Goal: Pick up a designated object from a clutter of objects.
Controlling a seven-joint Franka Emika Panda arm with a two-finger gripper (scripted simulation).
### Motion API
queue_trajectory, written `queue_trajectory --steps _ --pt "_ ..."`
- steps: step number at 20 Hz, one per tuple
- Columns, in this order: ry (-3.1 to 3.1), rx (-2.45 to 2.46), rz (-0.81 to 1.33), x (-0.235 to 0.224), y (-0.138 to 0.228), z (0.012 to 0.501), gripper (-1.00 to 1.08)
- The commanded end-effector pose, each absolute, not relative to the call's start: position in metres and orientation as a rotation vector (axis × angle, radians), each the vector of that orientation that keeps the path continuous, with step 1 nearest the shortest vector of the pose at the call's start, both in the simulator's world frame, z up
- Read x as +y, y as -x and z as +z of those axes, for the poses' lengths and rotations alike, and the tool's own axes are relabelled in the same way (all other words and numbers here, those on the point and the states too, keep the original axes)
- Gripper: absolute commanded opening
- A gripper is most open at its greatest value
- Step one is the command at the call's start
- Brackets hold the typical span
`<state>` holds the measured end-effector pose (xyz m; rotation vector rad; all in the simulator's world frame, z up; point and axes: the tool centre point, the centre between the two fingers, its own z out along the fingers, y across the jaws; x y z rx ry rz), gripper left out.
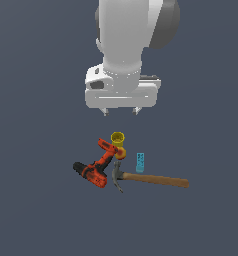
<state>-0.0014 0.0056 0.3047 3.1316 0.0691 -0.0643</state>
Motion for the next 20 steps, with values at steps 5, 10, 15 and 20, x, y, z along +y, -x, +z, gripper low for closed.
queue_trajectory --steps 5,10,15,20 --pt "-3.124 0.108 -0.071 0.013 0.002 0.304 1.0" --pt "-3.105 0.198 -0.085 0.029 0.004 0.302 1.0" --pt "-3.106 0.195 -0.085 0.028 0.004 0.302 1.0" --pt "-3.107 0.181 -0.081 0.032 -0.001 0.292 1.0"
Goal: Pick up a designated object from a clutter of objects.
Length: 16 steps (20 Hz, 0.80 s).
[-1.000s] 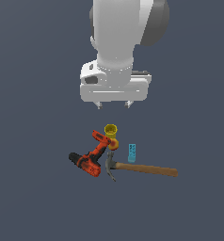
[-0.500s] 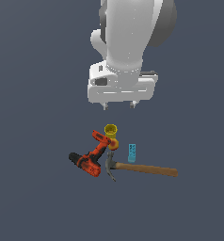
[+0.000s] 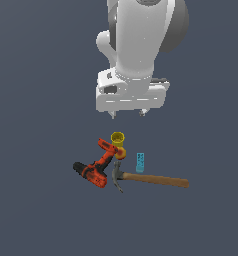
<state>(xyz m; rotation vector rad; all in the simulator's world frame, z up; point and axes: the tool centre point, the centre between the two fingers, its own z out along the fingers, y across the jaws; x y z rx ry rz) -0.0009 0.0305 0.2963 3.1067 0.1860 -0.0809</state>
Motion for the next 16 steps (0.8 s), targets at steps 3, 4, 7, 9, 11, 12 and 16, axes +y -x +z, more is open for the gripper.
queue_trajectory --steps 3,4,7,9,11,12,16 --pt "-3.11 0.16 -0.076 0.036 -0.006 0.281 1.0" --pt "-3.111 0.152 -0.074 0.037 -0.008 0.276 1.0" --pt "-3.114 0.122 -0.066 0.043 -0.015 0.257 1.0" --pt "-3.116 0.097 -0.06 0.048 -0.02 0.242 1.0" --pt "-3.119 0.068 -0.053 0.054 -0.026 0.225 1.0" --pt "-3.121 0.052 -0.049 0.057 -0.028 0.215 1.0" --pt "-3.127 -0.02 -0.033 0.071 -0.037 0.171 1.0"
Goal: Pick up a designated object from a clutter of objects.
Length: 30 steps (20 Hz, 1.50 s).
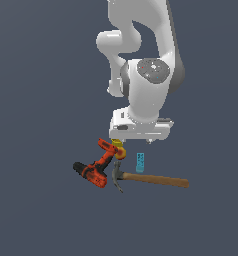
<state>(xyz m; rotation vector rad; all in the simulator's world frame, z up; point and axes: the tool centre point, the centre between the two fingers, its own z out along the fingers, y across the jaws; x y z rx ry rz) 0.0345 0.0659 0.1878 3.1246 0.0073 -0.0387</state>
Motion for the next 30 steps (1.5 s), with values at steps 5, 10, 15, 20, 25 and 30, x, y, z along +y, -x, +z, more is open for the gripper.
queue_trajectory --steps 5,10,15,20,25,30 --pt "-3.132 -0.097 -0.017 0.086 -0.042 0.124 1.0" --pt "-3.135 -0.15 -0.006 0.096 -0.043 0.092 1.0" --pt "-3.136 -0.178 -0.001 0.101 -0.042 0.075 1.0" --pt "-3.136 -0.178 -0.003 0.101 -0.041 0.073 1.0" --pt "-3.136 -0.179 -0.002 0.101 -0.041 0.061 1.0" --pt "-3.136 -0.18 -0.001 0.101 -0.04 0.036 1.0"
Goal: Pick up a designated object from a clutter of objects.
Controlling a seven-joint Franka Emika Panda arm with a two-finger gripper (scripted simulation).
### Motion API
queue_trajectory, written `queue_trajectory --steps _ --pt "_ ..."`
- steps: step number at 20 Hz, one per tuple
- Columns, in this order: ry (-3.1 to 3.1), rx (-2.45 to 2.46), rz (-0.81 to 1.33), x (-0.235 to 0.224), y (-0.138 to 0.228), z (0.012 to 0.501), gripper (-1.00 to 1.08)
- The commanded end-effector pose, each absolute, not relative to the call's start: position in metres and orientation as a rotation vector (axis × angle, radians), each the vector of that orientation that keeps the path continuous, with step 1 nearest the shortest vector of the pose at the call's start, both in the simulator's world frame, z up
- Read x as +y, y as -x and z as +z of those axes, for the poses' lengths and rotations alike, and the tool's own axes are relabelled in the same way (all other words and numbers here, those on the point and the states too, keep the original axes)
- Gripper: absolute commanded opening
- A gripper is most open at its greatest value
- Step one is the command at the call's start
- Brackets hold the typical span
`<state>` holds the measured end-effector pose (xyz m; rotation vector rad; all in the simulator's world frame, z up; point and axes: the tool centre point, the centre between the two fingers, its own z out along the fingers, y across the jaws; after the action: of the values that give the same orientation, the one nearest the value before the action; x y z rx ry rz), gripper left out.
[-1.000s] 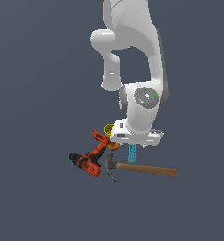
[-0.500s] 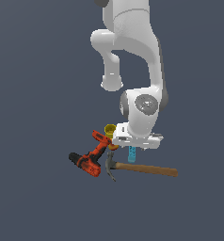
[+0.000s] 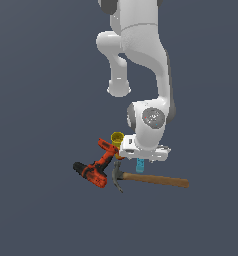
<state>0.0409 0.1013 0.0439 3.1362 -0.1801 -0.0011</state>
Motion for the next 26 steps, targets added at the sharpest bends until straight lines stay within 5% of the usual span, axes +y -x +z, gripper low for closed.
queue_trajectory --steps 1,7,8,26 --pt "-3.136 -0.181 -0.001 0.101 -0.041 0.032 1.0" --pt "-3.136 -0.182 0.0 0.102 -0.042 0.022 1.0" --pt "-3.136 -0.182 0.0 0.102 -0.042 0.022 -1.0" --pt "-3.136 -0.181 -0.001 0.101 -0.046 0.043 -1.0"
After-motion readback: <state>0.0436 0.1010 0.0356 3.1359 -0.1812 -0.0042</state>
